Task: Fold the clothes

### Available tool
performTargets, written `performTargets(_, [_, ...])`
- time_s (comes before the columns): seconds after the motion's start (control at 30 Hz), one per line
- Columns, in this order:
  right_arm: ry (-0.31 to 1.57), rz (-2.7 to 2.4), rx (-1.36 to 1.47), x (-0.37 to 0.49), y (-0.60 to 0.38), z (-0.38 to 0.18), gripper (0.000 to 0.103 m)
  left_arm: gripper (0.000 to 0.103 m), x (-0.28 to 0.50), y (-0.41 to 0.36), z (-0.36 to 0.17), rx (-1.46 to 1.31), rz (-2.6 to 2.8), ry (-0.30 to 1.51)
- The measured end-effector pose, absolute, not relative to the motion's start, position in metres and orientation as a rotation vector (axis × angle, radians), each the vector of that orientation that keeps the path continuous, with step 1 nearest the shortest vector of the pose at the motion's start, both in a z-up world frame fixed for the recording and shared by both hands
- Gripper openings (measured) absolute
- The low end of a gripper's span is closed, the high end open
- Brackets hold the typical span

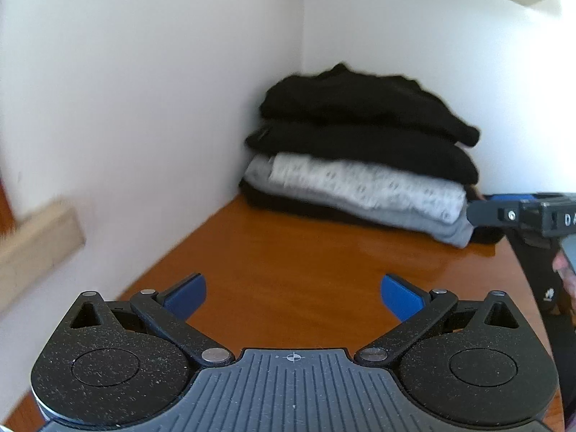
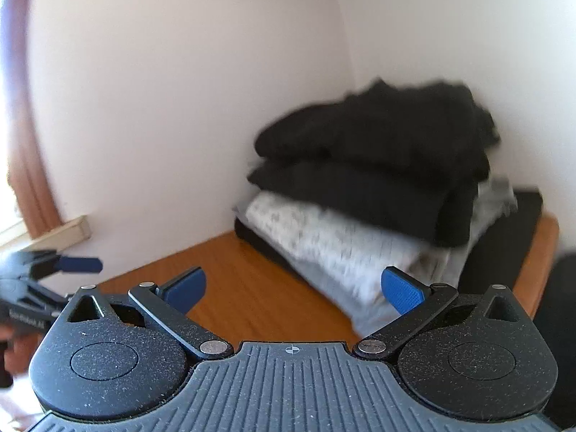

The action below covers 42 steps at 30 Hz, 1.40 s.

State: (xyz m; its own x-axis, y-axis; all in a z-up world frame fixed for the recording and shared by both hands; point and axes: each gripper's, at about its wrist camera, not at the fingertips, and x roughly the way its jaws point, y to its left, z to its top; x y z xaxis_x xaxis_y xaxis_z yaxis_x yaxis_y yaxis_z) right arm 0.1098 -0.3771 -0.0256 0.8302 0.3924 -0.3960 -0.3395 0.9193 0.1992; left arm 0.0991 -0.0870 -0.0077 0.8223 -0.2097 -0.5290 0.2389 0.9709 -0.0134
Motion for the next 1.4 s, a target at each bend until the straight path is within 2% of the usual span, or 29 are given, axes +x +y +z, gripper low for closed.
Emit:
performTargets(0.27, [0.539,0.185,0.0,0.097,-0.318,-0.045,0.103,0.103,0.102,-0.077,-0.034,0.025,-0.187,0.605])
performTargets(0.67, [0.692,0.057,0.108,0.072,-0.278,-0.067,0.103,0.103,0.097,-0.051,-0.047,0.017,-0.194,0.677])
performTargets(0.9, [0.677,-0.031,0.021,0.063,-0.254,-0.079,0.103,0.103,0.098,-0.055,-0.048,0.084,-0.174,0.695])
performTargets(1.4, [0.674,-0.062,0.033,0.061,-0.255,-0.079,0.103,0.103,0.1,-0.055,-0.048,0.09,-0.174,0.699])
